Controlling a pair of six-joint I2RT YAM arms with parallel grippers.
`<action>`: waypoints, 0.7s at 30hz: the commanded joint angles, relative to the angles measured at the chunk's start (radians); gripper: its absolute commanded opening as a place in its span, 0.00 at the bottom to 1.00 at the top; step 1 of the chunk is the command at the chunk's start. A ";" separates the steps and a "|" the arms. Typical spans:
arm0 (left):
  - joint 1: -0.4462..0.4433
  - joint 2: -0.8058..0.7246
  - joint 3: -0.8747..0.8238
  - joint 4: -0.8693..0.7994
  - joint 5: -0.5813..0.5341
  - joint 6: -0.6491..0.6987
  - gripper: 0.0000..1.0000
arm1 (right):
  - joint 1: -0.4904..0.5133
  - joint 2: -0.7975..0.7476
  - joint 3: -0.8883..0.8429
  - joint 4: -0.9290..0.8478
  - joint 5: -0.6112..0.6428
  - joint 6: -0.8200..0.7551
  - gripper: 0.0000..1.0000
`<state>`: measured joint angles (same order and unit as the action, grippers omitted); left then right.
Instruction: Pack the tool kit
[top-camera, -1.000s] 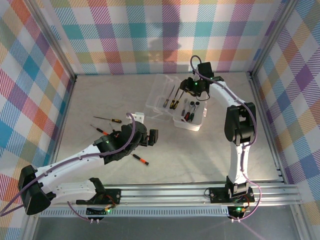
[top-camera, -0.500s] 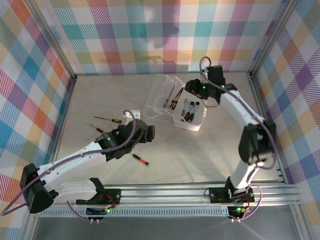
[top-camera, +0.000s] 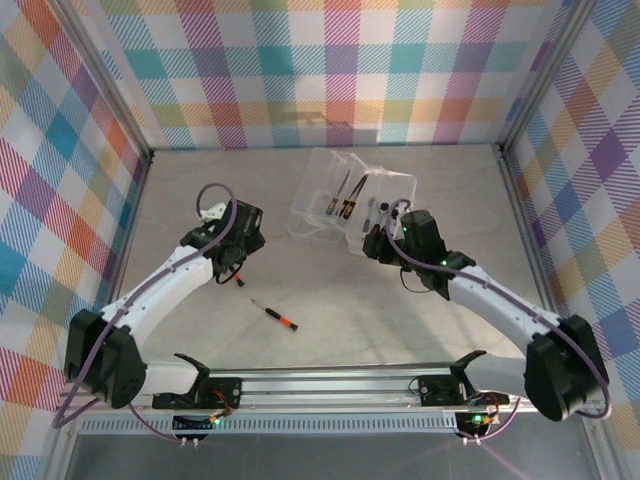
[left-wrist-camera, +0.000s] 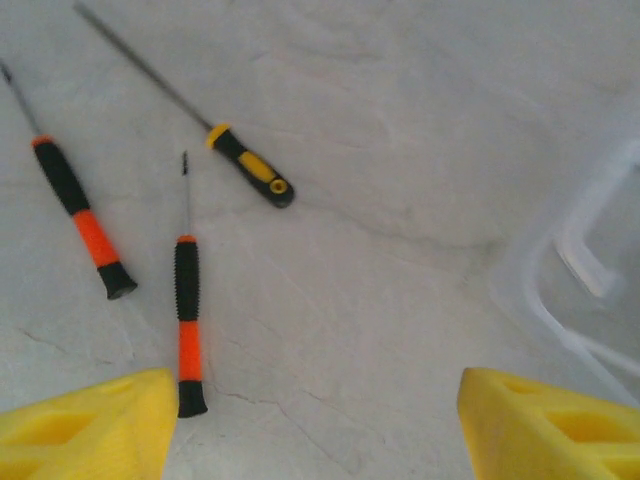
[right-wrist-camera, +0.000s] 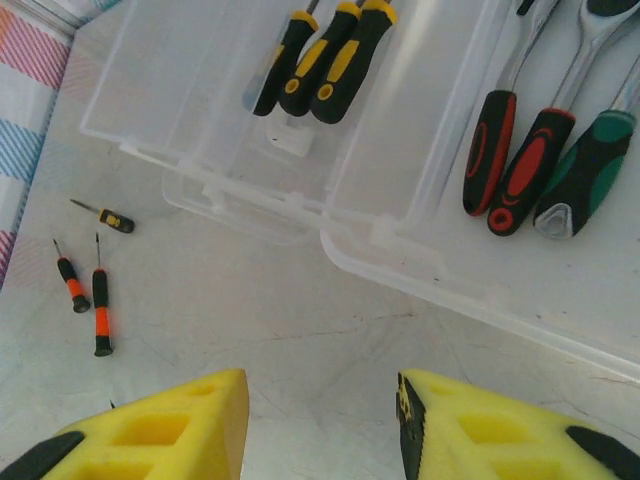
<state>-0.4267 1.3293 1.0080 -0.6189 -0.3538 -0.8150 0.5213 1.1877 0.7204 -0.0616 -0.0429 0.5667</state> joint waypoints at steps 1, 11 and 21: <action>0.082 0.084 0.042 0.019 0.157 -0.038 0.69 | 0.012 -0.090 -0.070 0.108 0.065 -0.082 0.44; 0.237 0.404 0.239 0.012 0.308 -0.071 0.54 | 0.013 -0.148 -0.138 0.114 0.157 -0.085 0.48; 0.249 0.580 0.292 -0.005 0.286 -0.115 0.48 | 0.009 -0.157 -0.111 0.047 0.192 -0.063 0.55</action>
<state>-0.1909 1.9057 1.2949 -0.6010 -0.0624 -0.9035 0.5301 1.0504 0.5877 -0.0021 0.1234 0.5076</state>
